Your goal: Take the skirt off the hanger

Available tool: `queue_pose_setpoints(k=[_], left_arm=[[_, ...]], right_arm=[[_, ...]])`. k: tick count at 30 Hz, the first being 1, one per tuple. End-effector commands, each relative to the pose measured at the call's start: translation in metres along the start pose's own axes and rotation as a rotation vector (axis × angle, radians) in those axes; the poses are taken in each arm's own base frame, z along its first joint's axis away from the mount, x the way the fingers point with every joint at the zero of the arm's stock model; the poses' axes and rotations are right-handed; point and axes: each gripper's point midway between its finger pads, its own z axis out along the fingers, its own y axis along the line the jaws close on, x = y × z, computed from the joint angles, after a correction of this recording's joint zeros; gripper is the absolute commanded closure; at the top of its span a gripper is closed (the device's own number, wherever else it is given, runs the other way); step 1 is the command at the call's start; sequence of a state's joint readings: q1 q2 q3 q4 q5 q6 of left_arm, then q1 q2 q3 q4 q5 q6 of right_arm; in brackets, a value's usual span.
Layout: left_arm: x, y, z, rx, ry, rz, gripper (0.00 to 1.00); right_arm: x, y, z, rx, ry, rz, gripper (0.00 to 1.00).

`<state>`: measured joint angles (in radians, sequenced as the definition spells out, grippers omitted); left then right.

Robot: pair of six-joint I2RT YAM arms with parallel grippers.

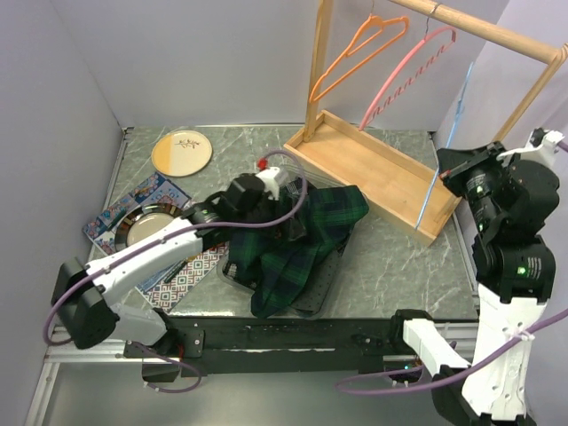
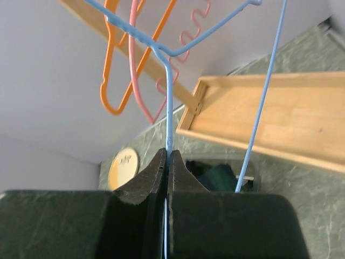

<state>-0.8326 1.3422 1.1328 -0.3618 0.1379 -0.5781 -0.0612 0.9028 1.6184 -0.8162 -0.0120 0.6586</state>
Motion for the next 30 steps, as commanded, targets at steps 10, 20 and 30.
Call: queue_pose_setpoints(k=[10,20,30], left_arm=[[0.021,-0.08,0.012,0.116,0.032,0.103,0.06],[0.104,-0.076,0.042,0.149,0.144,0.113,0.07],[0.131,-0.072,0.061,0.098,0.184,0.155,0.06]], right_arm=[[-0.031,0.014,0.027,0.0,-0.073,-0.038,1.0],[-0.059,0.029,0.058,-0.026,-0.124,0.031,1.0],[-0.083,0.031,0.083,-0.07,-0.196,0.084,1.0]])
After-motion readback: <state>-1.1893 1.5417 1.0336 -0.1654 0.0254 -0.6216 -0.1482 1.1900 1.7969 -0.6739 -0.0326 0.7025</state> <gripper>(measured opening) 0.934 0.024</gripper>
